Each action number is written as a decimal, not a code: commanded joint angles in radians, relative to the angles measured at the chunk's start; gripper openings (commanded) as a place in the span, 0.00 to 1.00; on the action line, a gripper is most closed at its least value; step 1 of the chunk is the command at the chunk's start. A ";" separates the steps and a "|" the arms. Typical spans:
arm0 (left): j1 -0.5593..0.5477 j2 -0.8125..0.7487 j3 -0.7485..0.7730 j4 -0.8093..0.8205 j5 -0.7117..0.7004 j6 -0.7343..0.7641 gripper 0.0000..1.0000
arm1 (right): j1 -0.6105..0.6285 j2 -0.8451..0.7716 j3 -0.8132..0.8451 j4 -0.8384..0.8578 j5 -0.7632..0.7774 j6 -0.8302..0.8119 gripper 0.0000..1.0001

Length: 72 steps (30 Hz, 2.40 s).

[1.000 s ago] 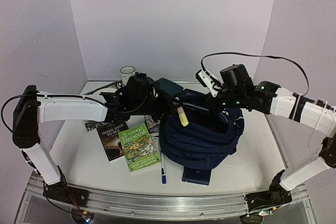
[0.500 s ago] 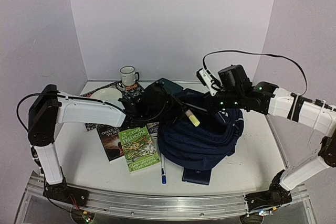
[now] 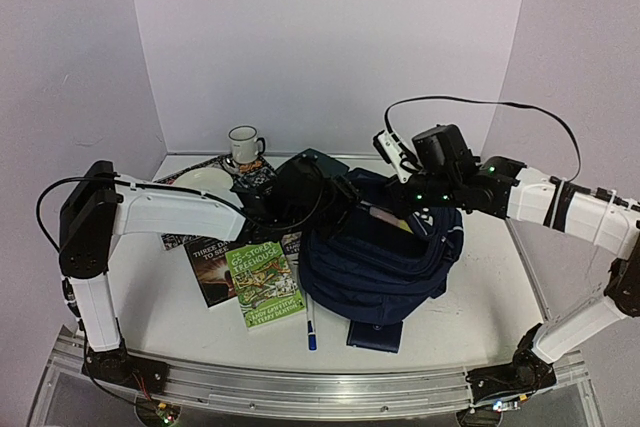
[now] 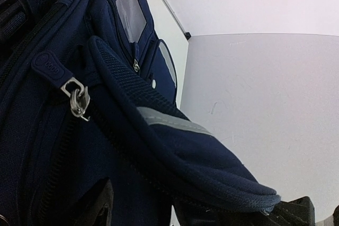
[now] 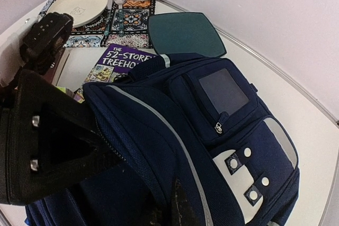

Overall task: Pack the student bag
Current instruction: Place the pencil case in the lower front pocket of the bag, then pick up the pen at the center of the board.

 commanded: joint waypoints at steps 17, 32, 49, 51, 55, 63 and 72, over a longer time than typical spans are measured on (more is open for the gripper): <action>0.004 -0.282 -0.122 -0.368 -0.074 0.406 0.73 | 0.006 0.025 0.071 0.083 0.262 -0.164 0.00; -0.096 -0.201 -0.102 -0.736 -0.012 0.464 0.66 | -0.028 -0.064 0.036 0.065 0.392 -0.226 0.00; -0.206 0.033 -0.004 -0.823 0.130 0.451 0.39 | -0.028 -0.082 -0.006 0.061 0.341 -0.173 0.00; -0.206 0.047 -0.001 -0.829 0.128 0.452 0.37 | -0.028 -0.085 -0.010 0.062 0.333 -0.168 0.00; -0.205 0.083 0.006 -0.840 0.136 0.454 0.35 | -0.028 -0.088 -0.018 0.061 0.321 -0.162 0.00; -0.205 0.140 0.013 -0.871 0.111 0.454 0.32 | -0.028 -0.090 -0.024 0.062 0.297 -0.150 0.00; -0.205 0.150 0.006 -0.941 0.080 0.446 0.10 | -0.028 -0.085 -0.032 0.062 0.272 -0.138 0.00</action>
